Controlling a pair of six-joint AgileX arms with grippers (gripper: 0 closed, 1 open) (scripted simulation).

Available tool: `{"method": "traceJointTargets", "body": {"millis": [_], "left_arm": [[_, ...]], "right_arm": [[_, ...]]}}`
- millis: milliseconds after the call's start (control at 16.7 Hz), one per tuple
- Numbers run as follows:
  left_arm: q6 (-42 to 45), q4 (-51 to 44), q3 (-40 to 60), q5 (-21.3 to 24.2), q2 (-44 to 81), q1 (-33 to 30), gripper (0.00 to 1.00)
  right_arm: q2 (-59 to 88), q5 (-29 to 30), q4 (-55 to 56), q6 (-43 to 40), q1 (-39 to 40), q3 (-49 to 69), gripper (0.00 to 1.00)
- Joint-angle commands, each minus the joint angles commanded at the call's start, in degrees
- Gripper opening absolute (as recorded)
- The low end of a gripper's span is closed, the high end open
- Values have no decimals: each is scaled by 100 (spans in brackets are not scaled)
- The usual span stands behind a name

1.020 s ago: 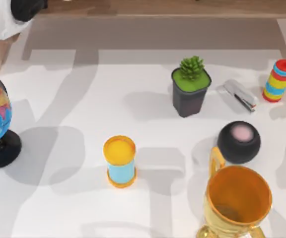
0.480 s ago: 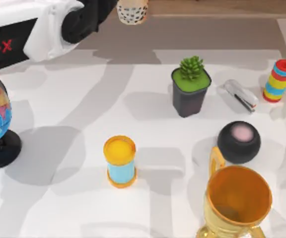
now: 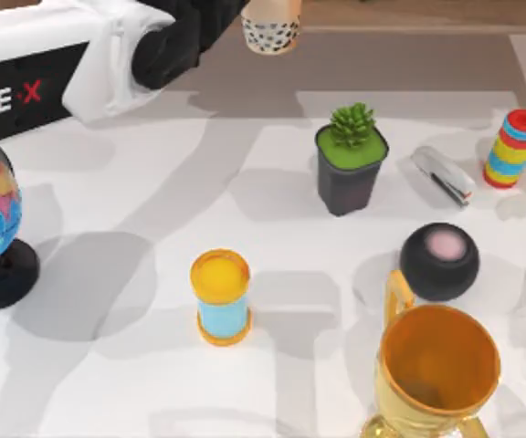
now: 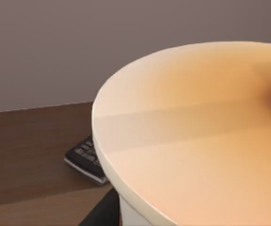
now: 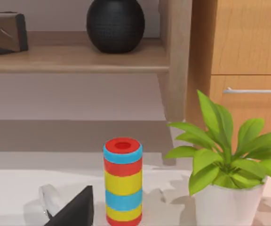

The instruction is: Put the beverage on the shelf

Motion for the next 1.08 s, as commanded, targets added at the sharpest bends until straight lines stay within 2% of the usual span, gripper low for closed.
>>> {"method": "traceJointTargets", "body": {"millis": [300,660,1020,1080], "left_arm": [[233,65,38,-130,179,429,0],[396,471,423,-361,615,1381,0],[378,565,494,-403,744,1495,0],[378,565,494,-403,744,1495,8]], "right_arm": [[0,0,0,0,0,0,100],[0,0,0,0,0,0,100],[0,0,0,0,0,0,100],[0,0,0,0,0,0,100]]}}
